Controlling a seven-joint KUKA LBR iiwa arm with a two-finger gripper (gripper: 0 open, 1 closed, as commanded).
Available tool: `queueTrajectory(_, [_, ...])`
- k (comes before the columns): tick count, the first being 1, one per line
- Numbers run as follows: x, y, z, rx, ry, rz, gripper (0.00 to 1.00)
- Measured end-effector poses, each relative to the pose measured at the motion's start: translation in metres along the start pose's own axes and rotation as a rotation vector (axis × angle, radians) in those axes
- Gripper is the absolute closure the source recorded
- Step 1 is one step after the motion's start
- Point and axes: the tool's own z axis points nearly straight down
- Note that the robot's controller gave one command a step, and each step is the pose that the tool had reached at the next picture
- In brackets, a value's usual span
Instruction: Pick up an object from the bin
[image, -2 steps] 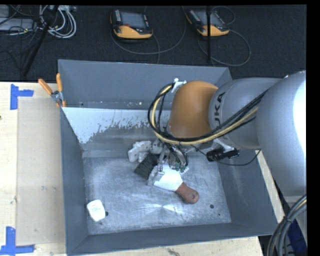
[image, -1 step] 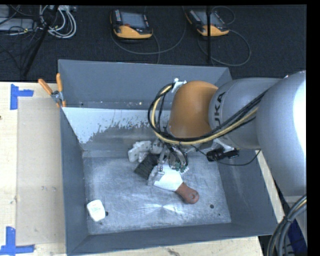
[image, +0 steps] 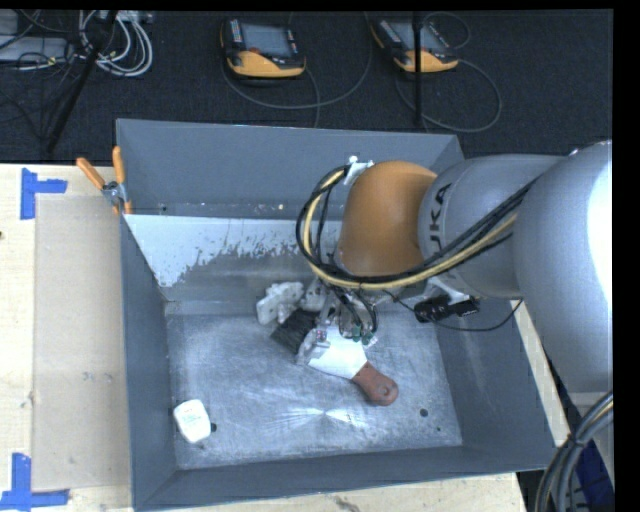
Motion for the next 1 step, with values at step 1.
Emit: queueTrajectory(1, [-0.0006, -0.001, -0.0063, 0.007, -0.01, -0.001, 1.0])
